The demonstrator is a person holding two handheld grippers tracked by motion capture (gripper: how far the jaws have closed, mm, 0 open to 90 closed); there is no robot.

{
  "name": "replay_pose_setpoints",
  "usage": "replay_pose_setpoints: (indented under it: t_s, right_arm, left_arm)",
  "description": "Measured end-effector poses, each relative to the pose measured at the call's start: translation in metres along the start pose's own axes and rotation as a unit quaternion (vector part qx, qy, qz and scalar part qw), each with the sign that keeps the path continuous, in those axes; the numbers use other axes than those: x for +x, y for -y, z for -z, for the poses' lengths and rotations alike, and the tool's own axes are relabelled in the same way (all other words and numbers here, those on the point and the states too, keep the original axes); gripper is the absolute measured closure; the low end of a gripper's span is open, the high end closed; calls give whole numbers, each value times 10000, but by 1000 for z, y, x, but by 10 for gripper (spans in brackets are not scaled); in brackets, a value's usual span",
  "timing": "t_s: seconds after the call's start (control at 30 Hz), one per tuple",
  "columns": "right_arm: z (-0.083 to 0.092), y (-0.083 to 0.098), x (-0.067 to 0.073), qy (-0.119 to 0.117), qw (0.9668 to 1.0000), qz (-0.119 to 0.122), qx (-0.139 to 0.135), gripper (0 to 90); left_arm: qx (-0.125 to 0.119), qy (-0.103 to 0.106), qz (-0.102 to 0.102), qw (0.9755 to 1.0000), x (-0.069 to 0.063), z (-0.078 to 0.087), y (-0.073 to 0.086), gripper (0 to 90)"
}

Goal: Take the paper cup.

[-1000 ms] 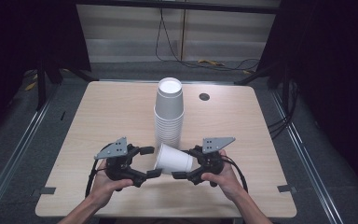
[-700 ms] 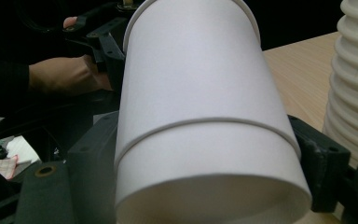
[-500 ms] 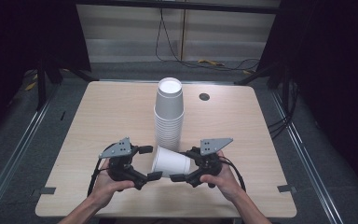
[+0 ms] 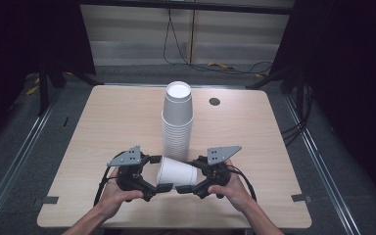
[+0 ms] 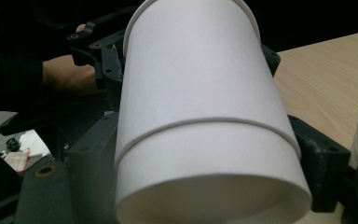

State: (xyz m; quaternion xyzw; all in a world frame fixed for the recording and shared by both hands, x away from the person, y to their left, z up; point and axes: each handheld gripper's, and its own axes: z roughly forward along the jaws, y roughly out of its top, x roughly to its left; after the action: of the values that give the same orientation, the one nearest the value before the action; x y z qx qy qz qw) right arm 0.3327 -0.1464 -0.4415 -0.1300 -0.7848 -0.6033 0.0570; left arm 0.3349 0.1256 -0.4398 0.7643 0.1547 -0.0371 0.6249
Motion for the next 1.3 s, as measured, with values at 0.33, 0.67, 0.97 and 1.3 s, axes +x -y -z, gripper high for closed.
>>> replay_pose_setpoints:
  t_s: [0.33, 0.67, 0.97, 1.3]
  right_arm:
    - [-3, 1, 0, -18, 10000, 57, -24, 213]
    - [-4, 2, -1, -2, 10000, 20, 98, 211]
    - [-5, 2, 0, 44, 9997, 62, 245, 200]
    - [-5, 1, -2, 417, 9979, 48, 485, 143]
  left_arm:
    - [-21, 68, -86, 9999, -1, 0, 0, 41]
    - [109, 64, -156, 9998, -1, 1, -3, 68]
    - [238, 57, -215, 9995, -2, 3, -5, 87]
    - [262, -150, -123, 9995, 6, 13, -4, 87]
